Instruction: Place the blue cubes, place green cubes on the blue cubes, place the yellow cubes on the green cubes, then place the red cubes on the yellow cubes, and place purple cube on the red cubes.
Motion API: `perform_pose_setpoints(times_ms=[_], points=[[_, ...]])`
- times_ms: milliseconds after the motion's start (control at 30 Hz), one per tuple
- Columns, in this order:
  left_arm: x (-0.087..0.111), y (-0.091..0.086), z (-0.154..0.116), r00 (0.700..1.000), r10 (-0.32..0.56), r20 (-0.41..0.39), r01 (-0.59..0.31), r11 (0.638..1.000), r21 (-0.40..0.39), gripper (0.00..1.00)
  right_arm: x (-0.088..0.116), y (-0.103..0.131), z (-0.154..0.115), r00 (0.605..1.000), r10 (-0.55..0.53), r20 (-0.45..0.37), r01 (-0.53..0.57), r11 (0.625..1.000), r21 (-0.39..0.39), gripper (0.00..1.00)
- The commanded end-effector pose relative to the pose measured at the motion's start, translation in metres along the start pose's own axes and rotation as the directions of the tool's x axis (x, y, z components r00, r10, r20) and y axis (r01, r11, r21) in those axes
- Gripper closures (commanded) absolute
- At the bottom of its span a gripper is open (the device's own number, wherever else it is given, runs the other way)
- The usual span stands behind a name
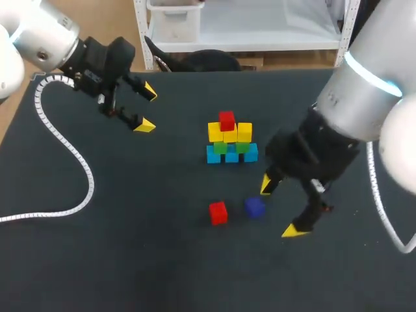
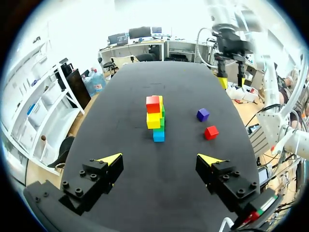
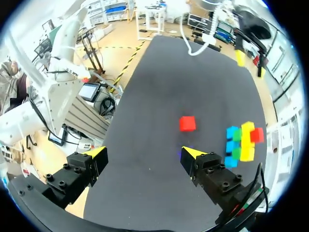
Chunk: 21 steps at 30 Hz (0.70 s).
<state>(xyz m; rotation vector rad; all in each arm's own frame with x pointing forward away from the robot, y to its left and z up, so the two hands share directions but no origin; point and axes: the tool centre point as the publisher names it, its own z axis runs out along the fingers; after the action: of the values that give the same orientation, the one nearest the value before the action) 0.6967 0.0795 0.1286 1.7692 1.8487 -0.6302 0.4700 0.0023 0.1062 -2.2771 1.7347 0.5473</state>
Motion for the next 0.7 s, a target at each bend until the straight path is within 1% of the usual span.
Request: perform_pose_setpoints(times_ms=[33, 233, 333, 467, 600, 700], points=[[0.001, 0.001, 0.0, 1.0, 0.003, 0.002, -0.003, 1.0, 0.002, 0.0, -0.011, -0.004, 0.014, 1.0, -0.017, -0.019, 0.016, 1.0, -0.015, 0.0], [0.001, 0.001, 0.0, 1.0, 0.003, 0.002, -0.003, 1.0, 0.002, 0.0, -0.021, -0.01, 0.029, 0.999, -0.031, -0.022, 0.029, 0.998, -0.055, 0.0], [0.001, 0.001, 0.0, 1.0, 0.003, 0.002, -0.003, 1.0, 0.002, 0.0, -0.023, -0.015, 0.039, 1.0, -0.019, -0.02, 0.018, 0.996, -0.092, 0.0], [0.001, 0.001, 0.0, 1.0, 0.003, 0.002, -0.003, 1.0, 0.002, 0.0, -0.027, -0.018, 0.051, 1.0, -0.011, -0.023, 0.008, 0.993, -0.116, 0.0], [0.001, 0.001, 0.0, 1.0, 0.003, 0.002, -0.003, 1.0, 0.002, 0.0, -0.03, -0.022, 0.06, 0.999, -0.003, -0.034, -0.002, 0.991, -0.133, 0.0], [0.001, 0.001, 0.0, 1.0, 0.003, 0.002, -0.003, 1.0, 0.002, 0.0, -0.031, -0.027, 0.069, 0.999, 0.014, -0.036, -0.018, 0.992, -0.125, 0.0]])
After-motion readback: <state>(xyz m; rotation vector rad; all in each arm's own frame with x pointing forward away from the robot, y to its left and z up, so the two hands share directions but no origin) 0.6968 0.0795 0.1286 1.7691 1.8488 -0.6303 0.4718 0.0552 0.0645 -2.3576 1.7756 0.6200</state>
